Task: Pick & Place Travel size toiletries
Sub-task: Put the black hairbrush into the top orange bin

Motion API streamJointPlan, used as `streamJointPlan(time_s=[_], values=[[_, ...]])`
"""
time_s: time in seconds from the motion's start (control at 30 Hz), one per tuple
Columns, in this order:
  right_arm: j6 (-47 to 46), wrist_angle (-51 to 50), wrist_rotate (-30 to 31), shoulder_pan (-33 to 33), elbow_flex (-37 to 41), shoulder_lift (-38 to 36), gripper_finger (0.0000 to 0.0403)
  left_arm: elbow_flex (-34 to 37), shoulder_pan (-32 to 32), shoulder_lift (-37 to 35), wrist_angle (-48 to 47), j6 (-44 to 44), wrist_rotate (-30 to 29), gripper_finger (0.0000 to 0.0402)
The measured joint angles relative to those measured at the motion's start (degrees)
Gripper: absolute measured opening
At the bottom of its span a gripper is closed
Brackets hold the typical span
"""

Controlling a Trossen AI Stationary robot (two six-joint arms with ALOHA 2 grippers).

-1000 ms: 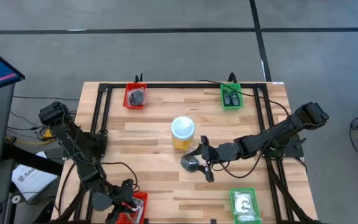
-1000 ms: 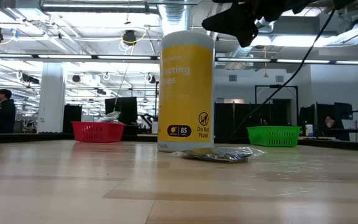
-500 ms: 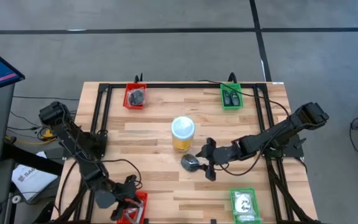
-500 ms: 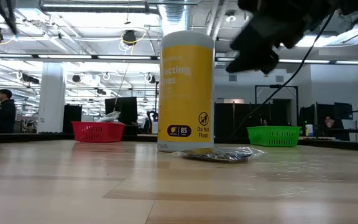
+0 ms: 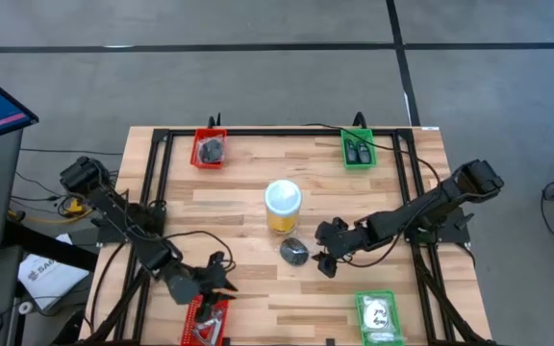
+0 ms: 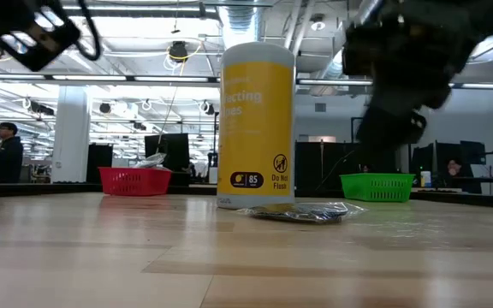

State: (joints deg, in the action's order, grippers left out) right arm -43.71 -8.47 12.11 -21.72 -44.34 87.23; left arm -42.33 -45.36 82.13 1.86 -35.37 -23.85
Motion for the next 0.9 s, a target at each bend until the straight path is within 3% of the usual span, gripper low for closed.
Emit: streamJointPlan(time_s=[0.4, 0.9], values=[[-1.95, 1.8, -3.5, 3.29, -0.32, 10.36, 0.024, -0.02, 8.79, 0.0, 2.21, 4.06, -0.17, 0.0086], [-1.63, 3.11, -3.82, 3.74, -0.39, 11.46, 0.0223, 2.88, 10.75, 0.0, 6.84, 5.15, -0.12, 0.0086]])
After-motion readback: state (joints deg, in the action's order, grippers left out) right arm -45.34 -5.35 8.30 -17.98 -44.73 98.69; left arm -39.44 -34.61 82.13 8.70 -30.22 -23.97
